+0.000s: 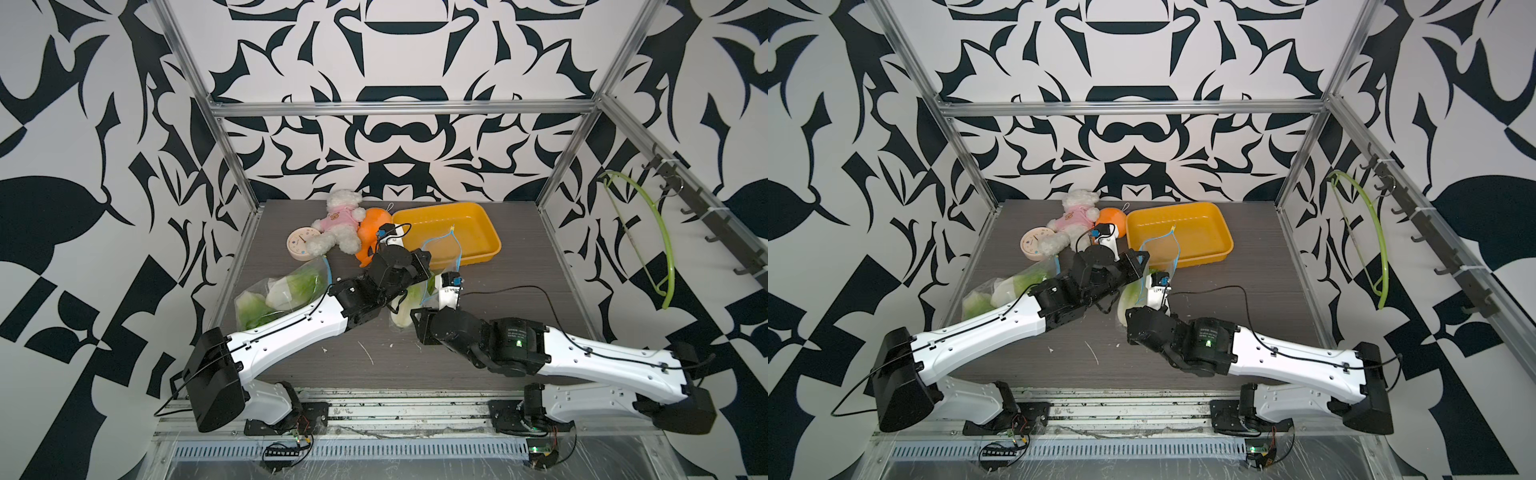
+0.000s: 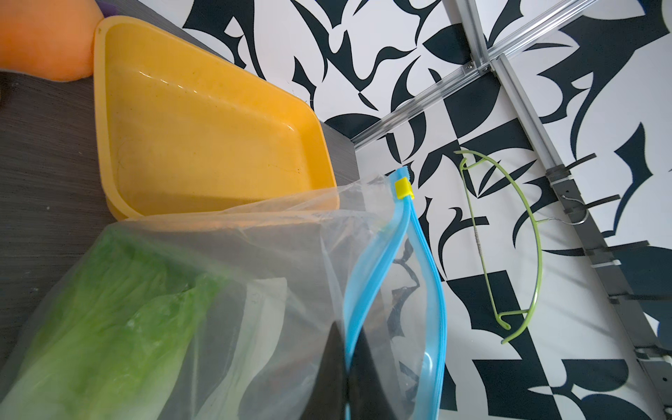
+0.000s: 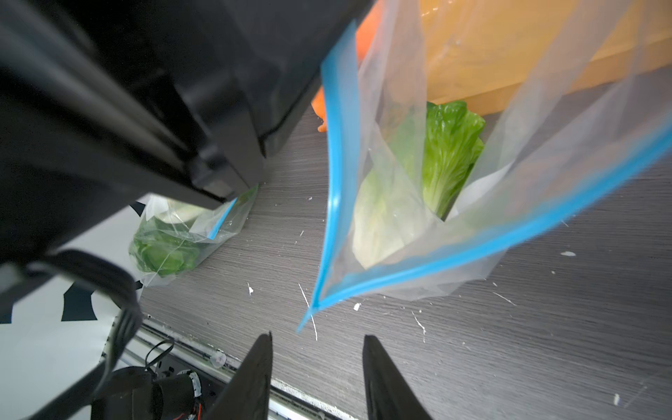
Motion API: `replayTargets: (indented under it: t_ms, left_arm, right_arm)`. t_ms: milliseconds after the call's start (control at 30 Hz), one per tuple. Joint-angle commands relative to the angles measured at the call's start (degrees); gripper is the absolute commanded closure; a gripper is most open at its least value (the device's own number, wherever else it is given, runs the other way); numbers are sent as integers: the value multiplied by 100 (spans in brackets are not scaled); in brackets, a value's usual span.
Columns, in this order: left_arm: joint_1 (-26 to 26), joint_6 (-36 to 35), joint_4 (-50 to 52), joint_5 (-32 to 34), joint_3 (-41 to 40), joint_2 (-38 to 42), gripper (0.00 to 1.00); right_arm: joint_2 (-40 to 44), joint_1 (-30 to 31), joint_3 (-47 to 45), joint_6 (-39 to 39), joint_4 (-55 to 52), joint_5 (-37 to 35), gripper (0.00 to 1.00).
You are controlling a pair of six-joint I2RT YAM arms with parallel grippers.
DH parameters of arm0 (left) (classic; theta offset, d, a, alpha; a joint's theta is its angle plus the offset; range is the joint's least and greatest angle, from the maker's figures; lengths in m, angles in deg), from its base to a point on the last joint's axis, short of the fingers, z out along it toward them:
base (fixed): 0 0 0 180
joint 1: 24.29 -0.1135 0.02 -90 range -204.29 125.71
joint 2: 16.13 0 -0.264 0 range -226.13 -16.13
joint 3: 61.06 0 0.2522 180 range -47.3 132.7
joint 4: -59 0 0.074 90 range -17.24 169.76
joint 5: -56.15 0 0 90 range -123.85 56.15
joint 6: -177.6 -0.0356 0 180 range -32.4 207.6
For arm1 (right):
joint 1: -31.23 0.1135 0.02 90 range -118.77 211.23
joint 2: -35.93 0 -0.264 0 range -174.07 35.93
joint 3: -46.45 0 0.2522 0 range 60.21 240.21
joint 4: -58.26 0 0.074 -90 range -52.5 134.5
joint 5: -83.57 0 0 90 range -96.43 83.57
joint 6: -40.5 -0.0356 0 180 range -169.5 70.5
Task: Put the chinese cabbages into a zipper bag and zip it
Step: Adjust the zipper food storage bag at the center of the board.
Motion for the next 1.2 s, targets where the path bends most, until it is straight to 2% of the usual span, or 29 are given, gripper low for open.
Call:
replayTargets:
  t_ms: [0, 267, 733, 933, 1033, 1167]
  left_arm:
    - [-5, 54, -182, 3, -129, 86, 100]
    - [-11, 90, -248, 13, -173, 118, 100]
    - [-20, 73, -266, 14, -208, 128, 100]
    - [-63, 55, -175, 67, -208, 191, 100]
    - [-119, -44, -113, 80, -199, 298, 75]
    - [-283, -315, -45, 14, -252, 576, 67]
  right_arm:
    - [-70, -108, 147, -30, 236, -242, 58]
    - [-80, -508, 82, 105, 414, -175, 65]
    - [87, -843, 10, 300, 228, -61, 100]
    - [165, -894, 124, 582, 71, -13, 100]
    - [177, -965, 300, 907, -84, 95, 100]
    - [149, -1145, 649, 1397, -429, 286, 100]
